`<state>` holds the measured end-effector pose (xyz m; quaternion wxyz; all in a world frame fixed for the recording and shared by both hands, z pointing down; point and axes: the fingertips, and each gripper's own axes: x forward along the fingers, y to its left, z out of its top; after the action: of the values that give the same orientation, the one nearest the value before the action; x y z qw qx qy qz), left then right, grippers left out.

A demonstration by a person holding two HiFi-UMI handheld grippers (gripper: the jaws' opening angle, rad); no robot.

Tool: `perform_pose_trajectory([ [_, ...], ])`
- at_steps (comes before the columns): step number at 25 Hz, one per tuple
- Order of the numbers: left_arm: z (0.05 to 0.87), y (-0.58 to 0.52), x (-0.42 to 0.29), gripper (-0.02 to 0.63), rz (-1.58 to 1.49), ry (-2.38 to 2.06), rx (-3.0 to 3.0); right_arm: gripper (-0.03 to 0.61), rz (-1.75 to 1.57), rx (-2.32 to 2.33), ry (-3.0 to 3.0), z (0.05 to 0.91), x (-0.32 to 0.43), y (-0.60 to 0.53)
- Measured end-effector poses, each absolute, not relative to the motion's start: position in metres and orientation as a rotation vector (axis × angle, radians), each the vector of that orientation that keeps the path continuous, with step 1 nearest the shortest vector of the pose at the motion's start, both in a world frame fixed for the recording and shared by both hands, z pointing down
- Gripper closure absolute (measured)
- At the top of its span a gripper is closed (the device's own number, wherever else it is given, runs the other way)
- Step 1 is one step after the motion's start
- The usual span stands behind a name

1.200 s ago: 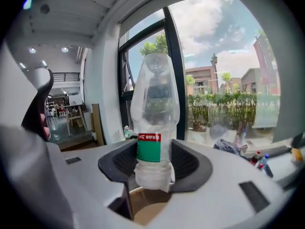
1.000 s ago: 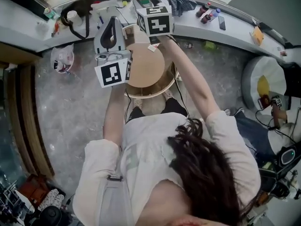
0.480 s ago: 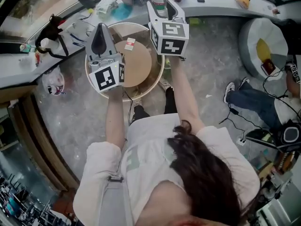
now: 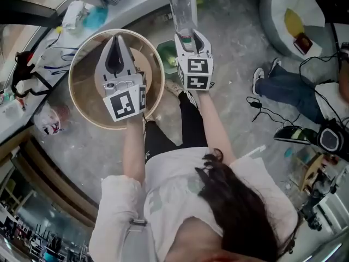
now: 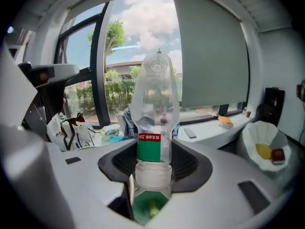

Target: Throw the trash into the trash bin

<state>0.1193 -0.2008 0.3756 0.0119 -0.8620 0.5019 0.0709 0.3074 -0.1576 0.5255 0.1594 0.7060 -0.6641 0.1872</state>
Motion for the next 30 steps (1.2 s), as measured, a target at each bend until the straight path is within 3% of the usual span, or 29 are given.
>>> perform_pose_trajectory([
  [9,0.481,-0.193,0.148,0.601,0.048,1.647,-2.775,0.376,0.853,1.852,-1.756,0.695,0.325,-0.103],
  [17,0.524,-0.197,0.149,0.601,-0.039,1.661,-2.796,0.376,1.145,1.571,-1.585,0.821,0.308,-0.04],
  [30,0.552,-0.191,0.135,0.601,-0.116,1.678,-2.804,0.376,1.333,1.21,-1.417,0.897,0.272,-0.001],
])
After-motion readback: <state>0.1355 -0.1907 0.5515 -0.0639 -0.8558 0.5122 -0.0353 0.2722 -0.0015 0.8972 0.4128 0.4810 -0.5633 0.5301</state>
